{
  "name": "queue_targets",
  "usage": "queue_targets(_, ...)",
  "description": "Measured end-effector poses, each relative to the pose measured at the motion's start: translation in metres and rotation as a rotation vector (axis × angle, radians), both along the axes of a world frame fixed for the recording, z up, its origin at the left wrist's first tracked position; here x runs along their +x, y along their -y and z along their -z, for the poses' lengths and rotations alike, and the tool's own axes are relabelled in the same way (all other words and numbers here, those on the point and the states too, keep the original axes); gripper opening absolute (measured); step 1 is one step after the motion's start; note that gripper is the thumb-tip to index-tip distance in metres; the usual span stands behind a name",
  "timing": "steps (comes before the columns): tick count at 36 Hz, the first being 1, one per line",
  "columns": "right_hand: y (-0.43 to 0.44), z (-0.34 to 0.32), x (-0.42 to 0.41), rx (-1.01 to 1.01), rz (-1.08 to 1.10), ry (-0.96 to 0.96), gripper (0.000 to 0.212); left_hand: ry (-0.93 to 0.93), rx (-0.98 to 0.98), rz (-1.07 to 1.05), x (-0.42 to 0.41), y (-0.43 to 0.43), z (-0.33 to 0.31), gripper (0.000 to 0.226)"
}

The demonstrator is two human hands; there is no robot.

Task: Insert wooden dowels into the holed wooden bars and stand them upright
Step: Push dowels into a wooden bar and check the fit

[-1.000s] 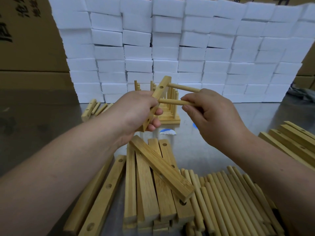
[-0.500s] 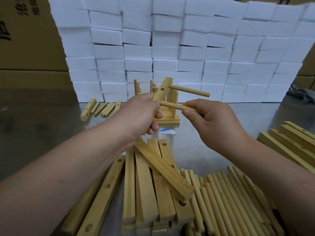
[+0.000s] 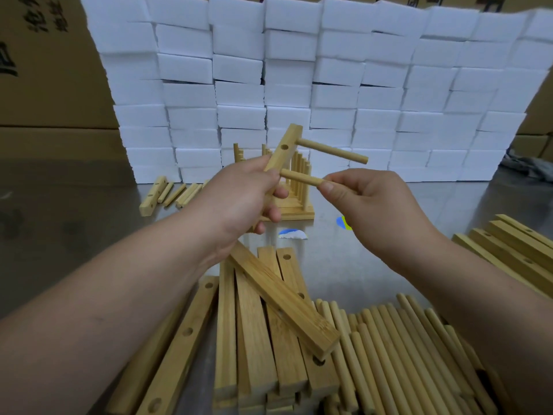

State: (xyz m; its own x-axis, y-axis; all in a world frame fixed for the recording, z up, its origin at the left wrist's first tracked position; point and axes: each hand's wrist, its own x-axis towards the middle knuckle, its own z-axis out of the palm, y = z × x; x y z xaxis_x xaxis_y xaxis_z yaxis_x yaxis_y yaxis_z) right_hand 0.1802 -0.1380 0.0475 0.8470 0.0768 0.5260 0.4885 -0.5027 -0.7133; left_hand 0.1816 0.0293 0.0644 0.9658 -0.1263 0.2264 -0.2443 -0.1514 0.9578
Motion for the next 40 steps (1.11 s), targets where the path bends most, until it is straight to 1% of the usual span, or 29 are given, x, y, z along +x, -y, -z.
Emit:
queue_targets(3,-0.003,-0.005,-0.001,0.002,0.022,0.042,0.023,-0.003,-0.026,-0.012,-0.002,-0.001,-0.007,0.020)
queue_targets(5,-0.003,-0.007,-0.001,-0.014,0.044,0.081,0.024,-0.015,-0.006,-0.028,-0.005,-0.002,-0.009,0.020)
queue_targets(8,0.000,-0.009,-0.001,-0.013,0.083,0.109,0.025,-0.030,0.082,-0.069,-0.005,-0.003,-0.009,0.021)
queue_targets(10,0.002,-0.009,0.000,-0.005,0.100,0.108,0.023,-0.012,0.164,-0.105,-0.004,-0.002,-0.008,0.026)
queue_targets(13,0.002,-0.011,-0.001,0.012,0.122,0.048,0.007,0.031,0.245,-0.160,-0.001,-0.001,-0.006,0.038)
queue_targets(15,0.005,-0.014,0.001,0.019,0.134,-0.053,0.020,0.031,0.268,-0.200,0.001,-0.002,-0.005,0.043)
queue_targets(16,0.008,-0.017,0.001,0.017,0.137,-0.111,0.023,0.012,0.261,-0.222,0.002,-0.003,-0.006,0.043)
queue_targets(18,0.014,-0.025,0.001,-0.070,0.152,-0.204,0.023,-0.058,0.193,-0.262,0.003,-0.005,-0.008,0.039)
queue_targets(20,0.021,-0.029,0.000,-0.254,0.153,-0.279,0.024,-0.113,0.123,-0.286,0.004,-0.008,-0.011,0.037)
queue_targets(21,0.022,-0.029,-0.001,-0.368,0.129,-0.320,0.025,-0.122,0.113,-0.289,0.005,-0.008,-0.012,0.037)
queue_targets(25,0.011,-0.015,-0.009,-0.844,-0.085,-0.537,0.022,-0.124,0.119,-0.277,0.003,-0.008,-0.012,0.037)
queue_targets(28,0.004,-0.005,-0.012,-1.041,-0.113,-0.587,0.025,-0.124,0.125,-0.255,0.002,-0.007,-0.011,0.037)
queue_targets(31,0.001,0.000,-0.012,-1.088,-0.128,-0.610,0.027,-0.123,0.140,-0.247,0.002,-0.007,-0.011,0.038)
queue_targets(37,-0.004,0.007,-0.011,-0.990,-0.210,-0.678,0.023,-0.137,0.159,-0.238,0.001,-0.004,-0.008,0.037)
queue_targets(40,-0.002,0.006,-0.011,-0.971,-0.229,-0.703,0.026,-0.134,0.160,-0.229,0.001,-0.004,-0.007,0.037)
